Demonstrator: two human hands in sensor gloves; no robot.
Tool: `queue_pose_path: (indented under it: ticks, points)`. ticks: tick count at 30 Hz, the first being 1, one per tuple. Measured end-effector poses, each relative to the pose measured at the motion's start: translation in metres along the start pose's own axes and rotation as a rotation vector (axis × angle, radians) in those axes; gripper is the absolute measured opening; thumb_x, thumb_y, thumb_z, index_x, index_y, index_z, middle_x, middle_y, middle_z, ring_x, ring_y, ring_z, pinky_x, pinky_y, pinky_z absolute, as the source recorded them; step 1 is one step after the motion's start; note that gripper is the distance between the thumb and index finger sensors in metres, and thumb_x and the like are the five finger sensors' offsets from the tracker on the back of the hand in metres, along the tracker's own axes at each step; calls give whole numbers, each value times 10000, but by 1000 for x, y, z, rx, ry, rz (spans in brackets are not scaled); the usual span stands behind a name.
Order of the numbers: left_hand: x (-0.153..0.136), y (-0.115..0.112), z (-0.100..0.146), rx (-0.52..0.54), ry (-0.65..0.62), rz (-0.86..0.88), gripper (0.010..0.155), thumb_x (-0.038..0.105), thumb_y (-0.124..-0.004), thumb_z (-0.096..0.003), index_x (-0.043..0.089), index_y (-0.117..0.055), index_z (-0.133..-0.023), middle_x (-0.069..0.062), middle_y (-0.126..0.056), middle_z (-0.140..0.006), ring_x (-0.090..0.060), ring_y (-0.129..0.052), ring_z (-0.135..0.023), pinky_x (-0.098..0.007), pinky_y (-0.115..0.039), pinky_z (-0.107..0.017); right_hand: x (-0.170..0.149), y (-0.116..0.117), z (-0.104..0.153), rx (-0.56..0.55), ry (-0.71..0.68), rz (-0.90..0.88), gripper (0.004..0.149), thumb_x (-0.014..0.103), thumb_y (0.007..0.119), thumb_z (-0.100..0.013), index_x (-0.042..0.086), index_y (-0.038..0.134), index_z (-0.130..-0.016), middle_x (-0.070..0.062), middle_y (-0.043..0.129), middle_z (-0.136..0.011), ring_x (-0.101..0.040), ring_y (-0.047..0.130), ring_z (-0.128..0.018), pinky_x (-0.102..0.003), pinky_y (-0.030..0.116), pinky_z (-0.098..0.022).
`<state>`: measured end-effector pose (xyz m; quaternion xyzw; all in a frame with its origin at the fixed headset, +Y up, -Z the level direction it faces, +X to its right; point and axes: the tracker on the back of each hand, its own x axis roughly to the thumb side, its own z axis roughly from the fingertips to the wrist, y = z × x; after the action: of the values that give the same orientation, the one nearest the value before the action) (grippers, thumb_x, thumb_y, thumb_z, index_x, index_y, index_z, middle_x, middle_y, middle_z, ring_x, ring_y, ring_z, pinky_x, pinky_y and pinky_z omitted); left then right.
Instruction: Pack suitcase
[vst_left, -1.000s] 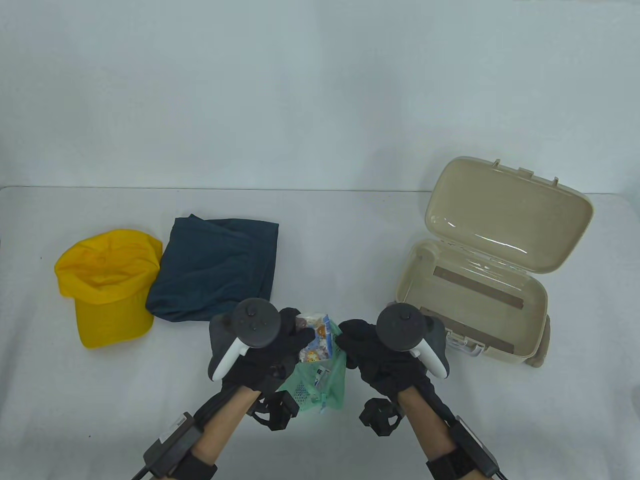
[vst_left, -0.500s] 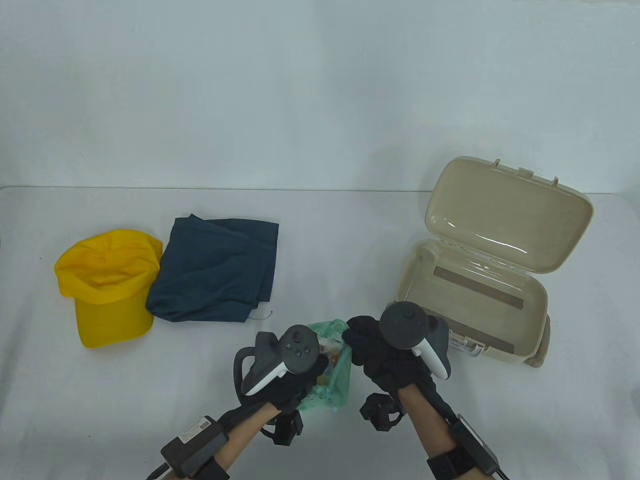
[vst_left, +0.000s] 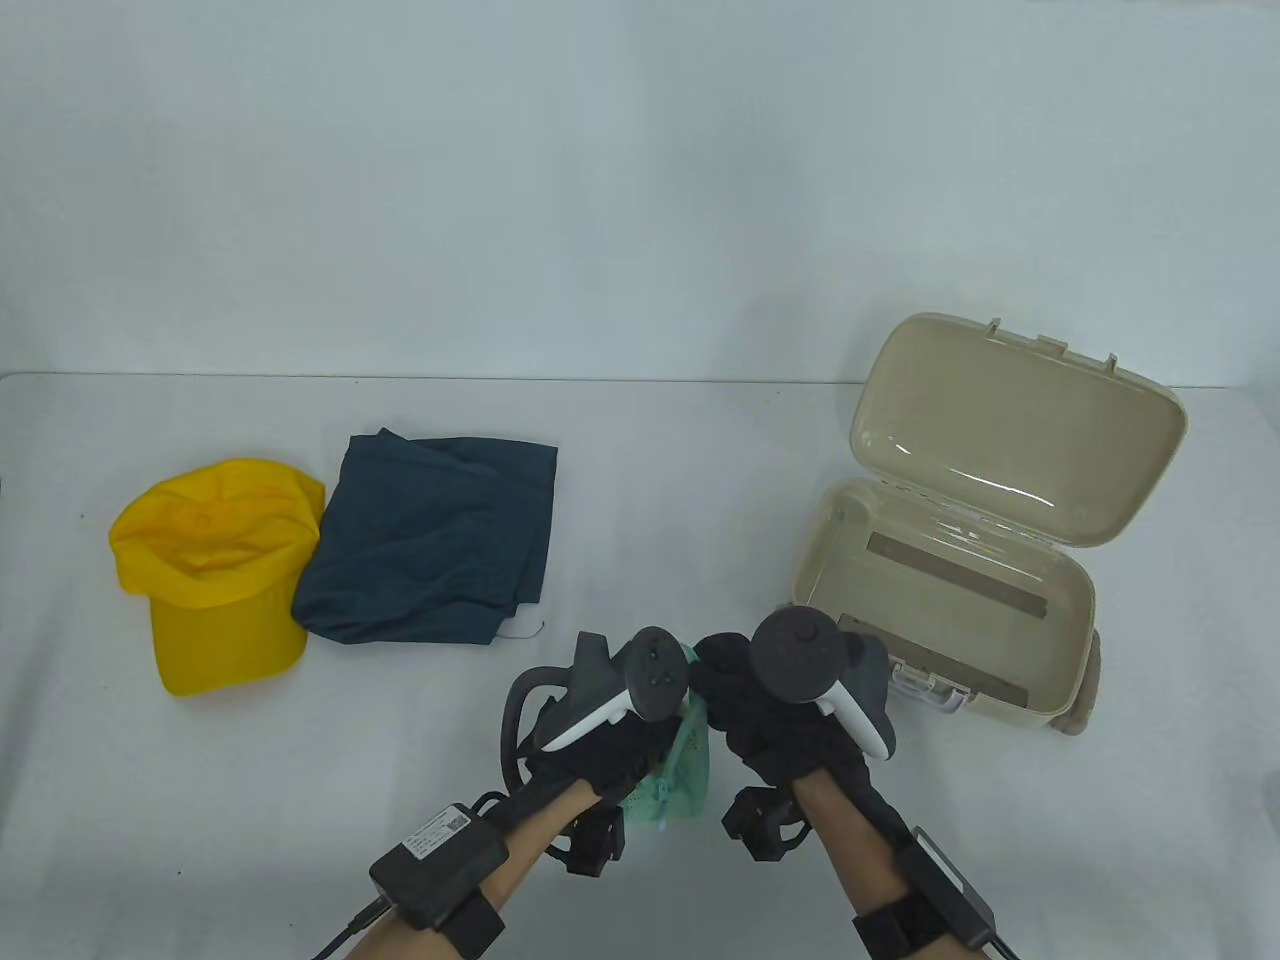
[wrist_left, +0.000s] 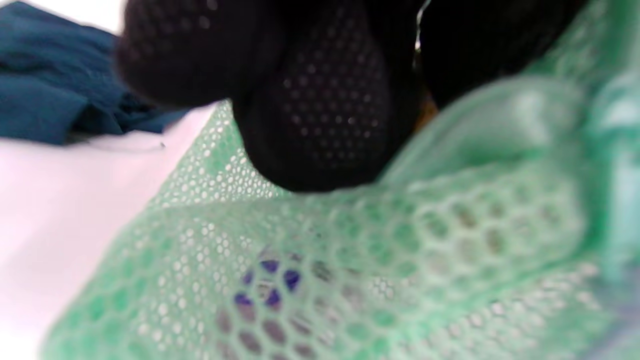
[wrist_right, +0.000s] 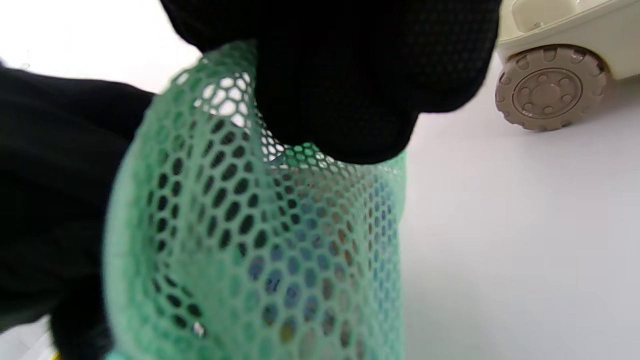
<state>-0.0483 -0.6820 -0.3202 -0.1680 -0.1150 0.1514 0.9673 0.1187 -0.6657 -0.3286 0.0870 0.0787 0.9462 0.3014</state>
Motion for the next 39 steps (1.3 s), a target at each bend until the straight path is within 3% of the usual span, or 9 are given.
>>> queue_pose_path:
  ticks: [3,8,11,17,24,29,33,37,39]
  points:
    - [-1,2,4,-11,-39,36,522,422,-823,-497,93,-830,-902,-16,-1029,-613,-127,-1069,-276,-261,-906,-242,-2,-2,-1,5,5,-22,444,389,737,-542,84,787,-861,-18,992,-633,-170,1044,-480,-319,895,-376]
    - [8,-1,9,57,-133,-85,490,417,-812,-499,144,-832,-905,19,-1012,-651,-117,-1064,-342,-267,-903,-293,-3,-1,-1,10,3,-25,445,387,739,-540,84,785,-863,-27,991,-633,-175,1042,-487,-322,893,-379]
    - [12,-10,6,57,-96,-122,552,464,-808,-487,143,-812,-935,6,-1004,-657,-130,-1060,-351,-277,-896,-299,-5,0,-3,82,-13,-139,443,387,732,-545,88,778,-869,-19,987,-645,-173,1040,-499,-319,893,-387]
    - [20,-26,-12,69,-35,-347,496,468,-809,-486,156,-856,-869,18,-1007,-625,-130,-1055,-331,-281,-891,-285,-7,-2,-2,66,-5,-121,443,384,732,-543,87,781,-869,-22,990,-645,-176,1041,-498,-321,893,-385]
    - [16,-18,-19,-7,-22,-295,504,481,-813,-483,170,-851,-878,22,-1001,-645,-135,-1052,-347,-287,-887,-298,-13,-4,-5,81,12,-157,444,388,731,-543,90,782,-869,-19,991,-643,-171,1042,-492,-319,894,-383]
    - [1,5,-1,49,-78,-91,501,429,-801,-502,171,-814,-931,-4,-998,-722,-144,-1064,-397,-288,-894,-325,-18,-5,-7,74,38,-189,443,388,728,-547,91,778,-871,-15,990,-641,-165,1043,-490,-311,897,-379]
    - [-5,19,20,118,-125,-34,506,453,-778,-510,184,-804,-937,-1,-989,-743,-146,-1062,-417,-288,-892,-338,-21,-5,-8,76,55,-225,444,390,724,-549,91,775,-873,-13,989,-643,-162,1044,-489,-307,899,-377]
    - [-1,17,42,175,-192,-48,552,541,-738,-500,197,-806,-927,-16,-968,-776,-167,-1052,-452,-296,-884,-353,-24,-5,-8,74,72,-251,442,390,720,-552,93,770,-876,-11,986,-648,-161,1044,-493,-302,901,-378]
    - [7,10,54,236,-229,-158,565,585,-731,-484,214,-817,-902,-9,-964,-765,-166,-1048,-461,-295,-883,-355,-25,-5,-9,67,83,-262,445,392,719,-551,93,768,-876,-8,986,-648,-158,1045,-494,-300,904,-377]
